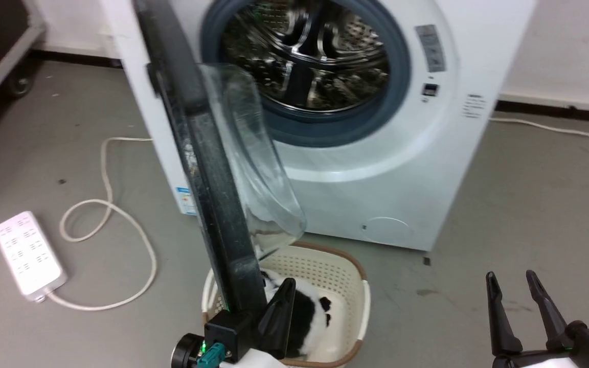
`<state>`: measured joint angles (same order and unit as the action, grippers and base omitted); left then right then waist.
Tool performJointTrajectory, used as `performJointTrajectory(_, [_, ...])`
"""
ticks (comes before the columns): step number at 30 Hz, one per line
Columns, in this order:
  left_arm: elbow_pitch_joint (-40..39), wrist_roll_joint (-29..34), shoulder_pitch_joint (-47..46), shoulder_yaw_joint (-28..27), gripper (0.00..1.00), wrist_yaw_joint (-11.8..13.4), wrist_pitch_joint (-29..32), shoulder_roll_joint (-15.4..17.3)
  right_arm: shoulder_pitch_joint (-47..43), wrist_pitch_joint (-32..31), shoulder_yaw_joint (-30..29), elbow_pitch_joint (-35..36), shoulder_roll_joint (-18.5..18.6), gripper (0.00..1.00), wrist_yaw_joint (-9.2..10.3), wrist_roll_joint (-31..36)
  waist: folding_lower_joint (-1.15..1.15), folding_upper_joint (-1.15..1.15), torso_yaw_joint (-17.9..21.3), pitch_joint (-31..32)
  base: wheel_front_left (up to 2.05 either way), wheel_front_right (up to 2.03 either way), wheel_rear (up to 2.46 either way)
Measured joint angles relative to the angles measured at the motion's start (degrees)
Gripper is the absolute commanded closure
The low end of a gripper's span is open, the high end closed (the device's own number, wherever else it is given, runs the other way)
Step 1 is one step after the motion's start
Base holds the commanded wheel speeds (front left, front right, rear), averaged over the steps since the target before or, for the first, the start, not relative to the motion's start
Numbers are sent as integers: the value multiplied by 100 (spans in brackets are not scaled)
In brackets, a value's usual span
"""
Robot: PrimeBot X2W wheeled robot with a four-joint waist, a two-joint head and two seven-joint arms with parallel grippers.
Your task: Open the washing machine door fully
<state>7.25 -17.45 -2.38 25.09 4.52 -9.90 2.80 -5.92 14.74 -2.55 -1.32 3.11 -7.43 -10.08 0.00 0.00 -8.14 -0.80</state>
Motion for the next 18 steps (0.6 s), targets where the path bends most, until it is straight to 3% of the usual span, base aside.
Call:
performJointTrajectory(10, [58,-152,-2,-165,100,53,-33,100,-89,1,122,-47,-2,0,0,-103,0,0,-869,119,0,0,0])
performJointTrajectory(18, [97,-350,-127,-679,100,123,-48,493,-88,1,336,-127,-8,0,0,-40,0,0,-1600,112,0,0,0])
